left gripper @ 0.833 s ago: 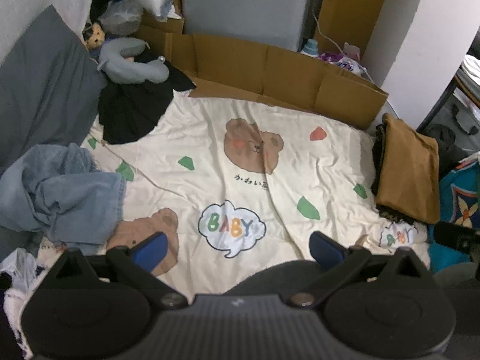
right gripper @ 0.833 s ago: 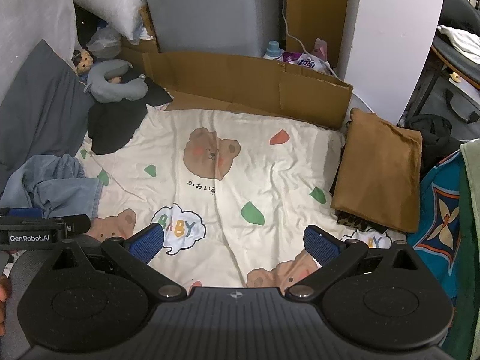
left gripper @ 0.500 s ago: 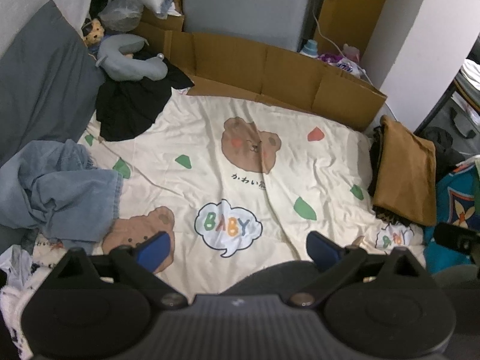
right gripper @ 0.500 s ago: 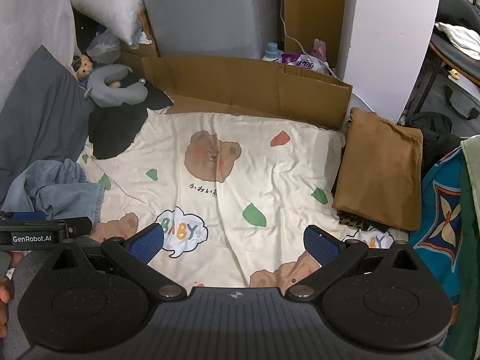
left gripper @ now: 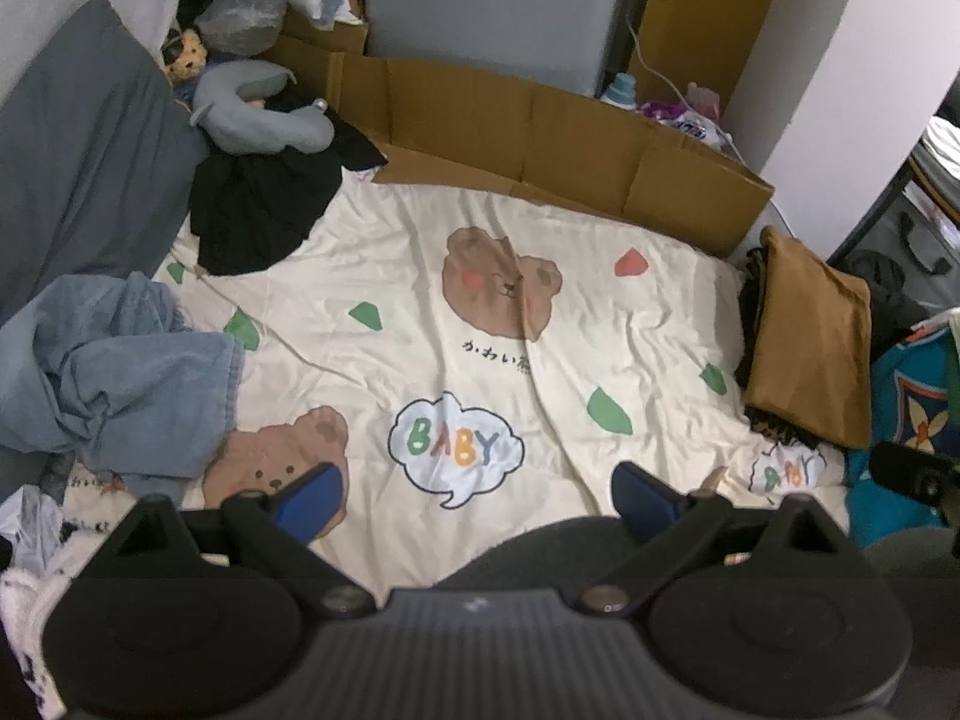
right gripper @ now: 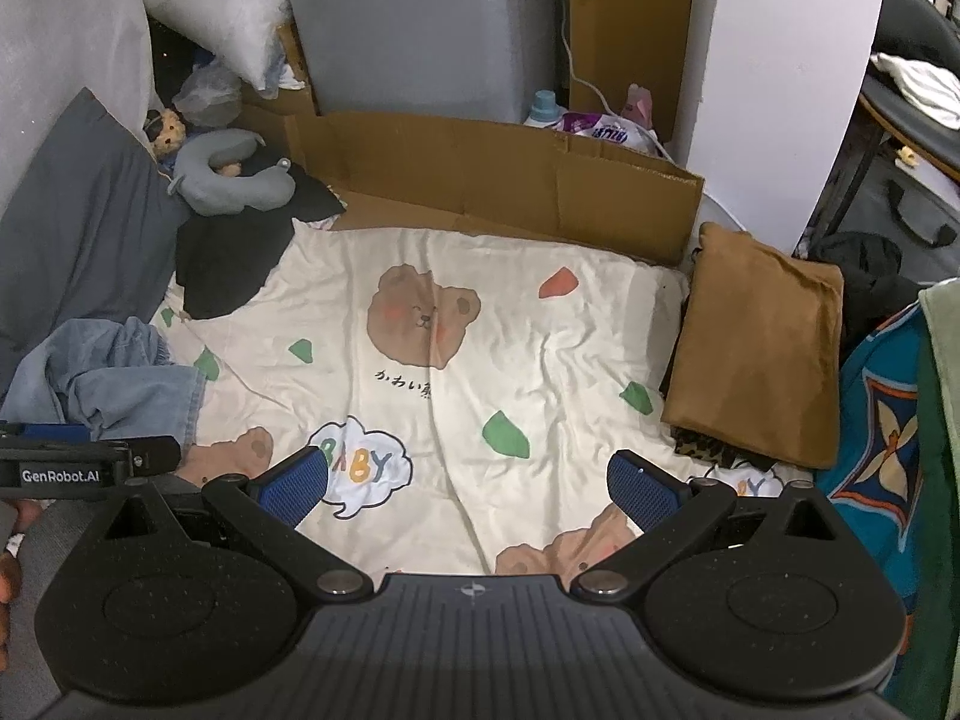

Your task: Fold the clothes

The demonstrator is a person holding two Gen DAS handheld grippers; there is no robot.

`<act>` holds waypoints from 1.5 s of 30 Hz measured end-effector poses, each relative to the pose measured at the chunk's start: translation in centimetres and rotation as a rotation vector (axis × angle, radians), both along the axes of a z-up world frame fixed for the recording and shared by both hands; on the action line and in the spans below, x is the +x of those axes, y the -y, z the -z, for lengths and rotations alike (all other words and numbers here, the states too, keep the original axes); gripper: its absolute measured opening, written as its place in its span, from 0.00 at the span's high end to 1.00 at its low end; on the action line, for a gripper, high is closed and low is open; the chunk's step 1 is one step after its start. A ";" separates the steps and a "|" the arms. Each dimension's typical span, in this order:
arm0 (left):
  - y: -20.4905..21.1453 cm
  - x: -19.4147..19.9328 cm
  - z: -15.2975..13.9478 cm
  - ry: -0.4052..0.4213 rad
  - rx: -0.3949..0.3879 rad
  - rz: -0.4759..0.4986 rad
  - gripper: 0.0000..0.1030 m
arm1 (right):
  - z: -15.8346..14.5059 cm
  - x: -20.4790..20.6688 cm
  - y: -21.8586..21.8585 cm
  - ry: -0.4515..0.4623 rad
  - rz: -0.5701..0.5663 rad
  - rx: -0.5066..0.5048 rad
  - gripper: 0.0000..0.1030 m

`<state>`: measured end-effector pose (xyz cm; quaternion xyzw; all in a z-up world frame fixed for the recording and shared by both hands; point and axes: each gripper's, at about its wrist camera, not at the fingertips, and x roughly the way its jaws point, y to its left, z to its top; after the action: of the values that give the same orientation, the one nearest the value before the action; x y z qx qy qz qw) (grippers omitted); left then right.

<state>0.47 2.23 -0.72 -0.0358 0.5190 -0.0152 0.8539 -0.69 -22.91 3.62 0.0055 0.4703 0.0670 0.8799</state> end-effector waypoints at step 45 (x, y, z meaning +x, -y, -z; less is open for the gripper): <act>-0.1 0.9 -2.0 0.019 0.003 -0.005 0.04 | 0.2 -0.1 1.0 0.002 0.040 0.006 0.01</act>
<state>1.34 2.36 1.32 -0.0358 0.5109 -0.0126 0.8588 -0.75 -23.88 3.40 0.0177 0.4690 0.0508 0.8816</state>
